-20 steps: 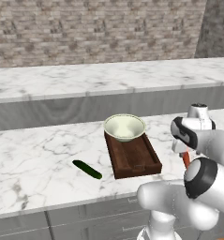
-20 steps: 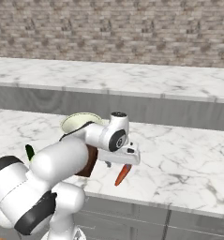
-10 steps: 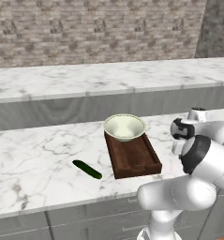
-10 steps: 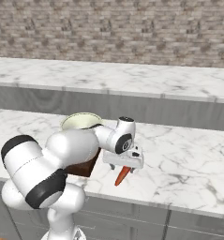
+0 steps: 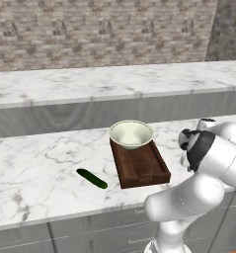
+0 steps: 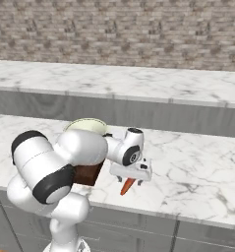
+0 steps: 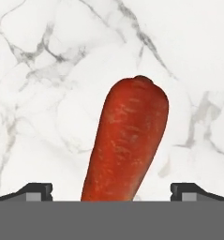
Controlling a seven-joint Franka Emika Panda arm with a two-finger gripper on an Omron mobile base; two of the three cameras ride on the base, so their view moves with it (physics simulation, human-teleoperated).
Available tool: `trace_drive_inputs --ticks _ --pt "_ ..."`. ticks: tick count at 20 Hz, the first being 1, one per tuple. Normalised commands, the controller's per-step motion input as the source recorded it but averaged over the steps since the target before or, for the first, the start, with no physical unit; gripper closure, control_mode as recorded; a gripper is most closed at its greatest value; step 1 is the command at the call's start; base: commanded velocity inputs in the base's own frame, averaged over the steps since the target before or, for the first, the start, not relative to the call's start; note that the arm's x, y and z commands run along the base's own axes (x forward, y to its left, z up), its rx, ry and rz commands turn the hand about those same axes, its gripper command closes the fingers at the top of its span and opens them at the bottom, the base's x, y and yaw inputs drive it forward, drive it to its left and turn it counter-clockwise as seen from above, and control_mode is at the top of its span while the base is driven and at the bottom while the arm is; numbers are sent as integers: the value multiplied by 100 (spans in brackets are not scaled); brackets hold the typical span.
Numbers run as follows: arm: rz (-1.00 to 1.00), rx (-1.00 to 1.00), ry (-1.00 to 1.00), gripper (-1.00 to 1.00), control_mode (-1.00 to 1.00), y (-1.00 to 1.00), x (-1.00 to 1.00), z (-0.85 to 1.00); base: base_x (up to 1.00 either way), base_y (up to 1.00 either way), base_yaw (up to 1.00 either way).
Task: Place the two vegetables and bowl onto the tray for setting up a vegetable dip station.
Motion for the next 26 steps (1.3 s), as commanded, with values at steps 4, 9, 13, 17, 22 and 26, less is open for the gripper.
trace_drive_inputs --ticks 4,9,13,17,22,26 --pt "0 0 0 100 -100 0 5 -21 0 0 0" --pt "0 1 0 100 -100 0 -2 -11 0 0 0" --pt "0 0 0 100 -100 0 -17 10 0 0 0" --pt "4 0 0 100 -100 0 -25 28 0 0 0" --pt "16 0 -4 100 -100 8 -34 29 0 0 0" --pt "27 0 -10 100 -100 12 -32 29 0 0 0"
